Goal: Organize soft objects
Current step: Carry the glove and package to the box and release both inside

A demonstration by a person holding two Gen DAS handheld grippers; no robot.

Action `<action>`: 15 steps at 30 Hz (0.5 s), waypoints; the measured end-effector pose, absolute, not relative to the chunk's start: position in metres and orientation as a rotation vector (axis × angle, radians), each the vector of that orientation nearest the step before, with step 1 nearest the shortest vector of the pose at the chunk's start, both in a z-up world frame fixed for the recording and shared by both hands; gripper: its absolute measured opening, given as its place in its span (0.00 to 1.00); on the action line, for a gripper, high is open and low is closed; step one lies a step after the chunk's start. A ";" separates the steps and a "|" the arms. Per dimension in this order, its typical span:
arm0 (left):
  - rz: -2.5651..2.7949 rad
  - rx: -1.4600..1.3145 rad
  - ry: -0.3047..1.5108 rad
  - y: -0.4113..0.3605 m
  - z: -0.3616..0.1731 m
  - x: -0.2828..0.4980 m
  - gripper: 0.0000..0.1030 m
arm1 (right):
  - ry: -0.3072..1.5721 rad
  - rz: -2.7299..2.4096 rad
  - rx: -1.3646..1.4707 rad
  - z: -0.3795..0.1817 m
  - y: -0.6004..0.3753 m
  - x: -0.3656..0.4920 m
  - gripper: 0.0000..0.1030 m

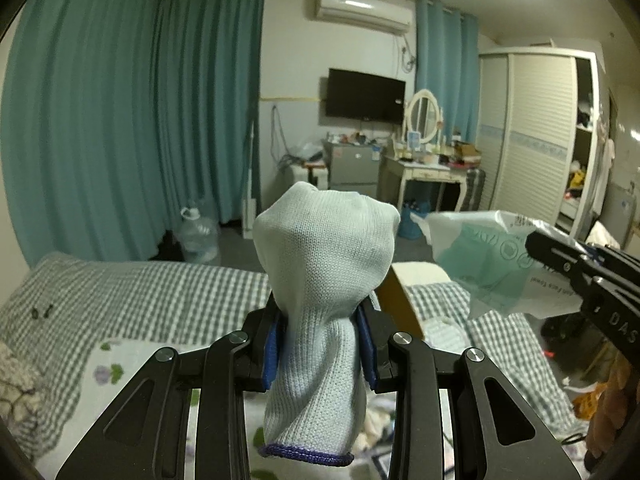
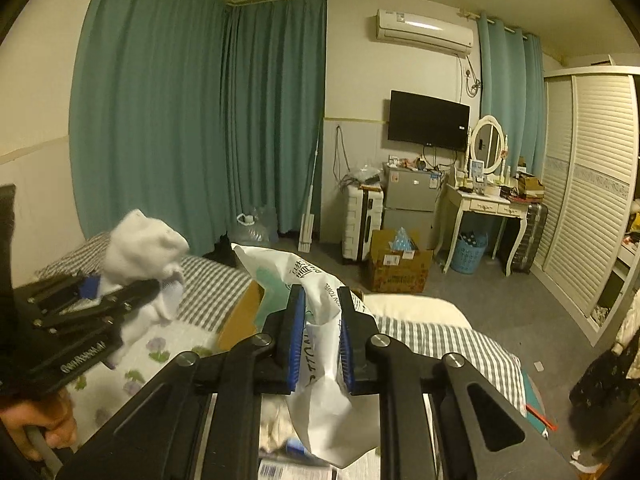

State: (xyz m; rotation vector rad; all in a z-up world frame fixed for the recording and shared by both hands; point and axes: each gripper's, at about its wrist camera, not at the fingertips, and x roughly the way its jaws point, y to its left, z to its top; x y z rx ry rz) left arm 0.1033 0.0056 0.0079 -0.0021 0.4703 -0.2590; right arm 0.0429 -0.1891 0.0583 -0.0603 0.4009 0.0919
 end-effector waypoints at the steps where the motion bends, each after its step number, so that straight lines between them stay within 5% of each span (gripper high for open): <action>1: -0.260 -0.005 0.478 0.004 0.006 0.114 0.31 | 0.399 0.094 -0.058 0.058 -0.188 0.053 0.15; 15: -0.253 0.017 0.678 -0.040 -0.080 0.248 0.31 | 0.545 0.106 -0.045 -0.029 -0.189 0.196 0.15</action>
